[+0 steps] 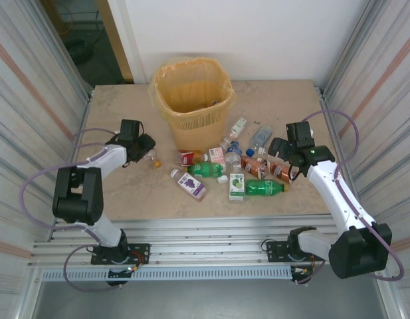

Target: Put the plastic bottles in the bin

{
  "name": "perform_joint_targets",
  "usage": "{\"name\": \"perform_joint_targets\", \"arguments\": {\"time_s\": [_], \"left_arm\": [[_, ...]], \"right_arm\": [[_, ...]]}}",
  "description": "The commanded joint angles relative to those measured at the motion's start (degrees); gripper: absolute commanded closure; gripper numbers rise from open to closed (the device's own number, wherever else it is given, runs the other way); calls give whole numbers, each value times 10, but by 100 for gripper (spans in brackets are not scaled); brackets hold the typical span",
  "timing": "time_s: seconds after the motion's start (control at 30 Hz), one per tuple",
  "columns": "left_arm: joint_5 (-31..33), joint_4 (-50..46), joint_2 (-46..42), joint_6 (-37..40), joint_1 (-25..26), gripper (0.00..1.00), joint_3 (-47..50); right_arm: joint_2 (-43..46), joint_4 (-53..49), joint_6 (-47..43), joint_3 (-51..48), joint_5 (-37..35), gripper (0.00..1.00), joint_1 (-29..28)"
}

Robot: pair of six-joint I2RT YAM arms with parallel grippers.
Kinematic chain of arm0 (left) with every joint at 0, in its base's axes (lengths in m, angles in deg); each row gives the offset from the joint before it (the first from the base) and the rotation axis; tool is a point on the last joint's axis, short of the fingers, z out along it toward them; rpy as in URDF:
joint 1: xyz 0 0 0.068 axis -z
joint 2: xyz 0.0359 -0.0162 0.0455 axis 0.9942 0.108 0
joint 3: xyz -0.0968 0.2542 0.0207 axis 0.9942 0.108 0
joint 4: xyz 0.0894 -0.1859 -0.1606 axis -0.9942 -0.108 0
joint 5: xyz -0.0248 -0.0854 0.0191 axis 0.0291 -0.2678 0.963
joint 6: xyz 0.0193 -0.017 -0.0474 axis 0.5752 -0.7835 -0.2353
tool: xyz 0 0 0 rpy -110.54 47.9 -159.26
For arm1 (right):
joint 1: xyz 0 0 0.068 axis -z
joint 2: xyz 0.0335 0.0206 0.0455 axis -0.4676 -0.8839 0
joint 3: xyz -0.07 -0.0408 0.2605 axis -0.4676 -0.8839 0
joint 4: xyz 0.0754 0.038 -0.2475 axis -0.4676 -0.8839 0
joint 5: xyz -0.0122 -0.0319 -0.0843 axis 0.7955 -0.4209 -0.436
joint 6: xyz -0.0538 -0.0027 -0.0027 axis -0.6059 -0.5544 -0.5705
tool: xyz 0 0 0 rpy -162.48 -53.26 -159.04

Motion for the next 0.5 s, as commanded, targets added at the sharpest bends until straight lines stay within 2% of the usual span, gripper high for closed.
{"name": "perform_joint_targets", "arguments": {"time_s": [0.0, 0.47], "left_arm": [[9, -26, -60, 32, -4, 50, -2], [35, -85, -281, 91, 7, 49, -15]], "right_arm": [[4, -1, 3, 4, -5, 2, -5], [-2, 23, 13, -11, 4, 2, -6]]}}
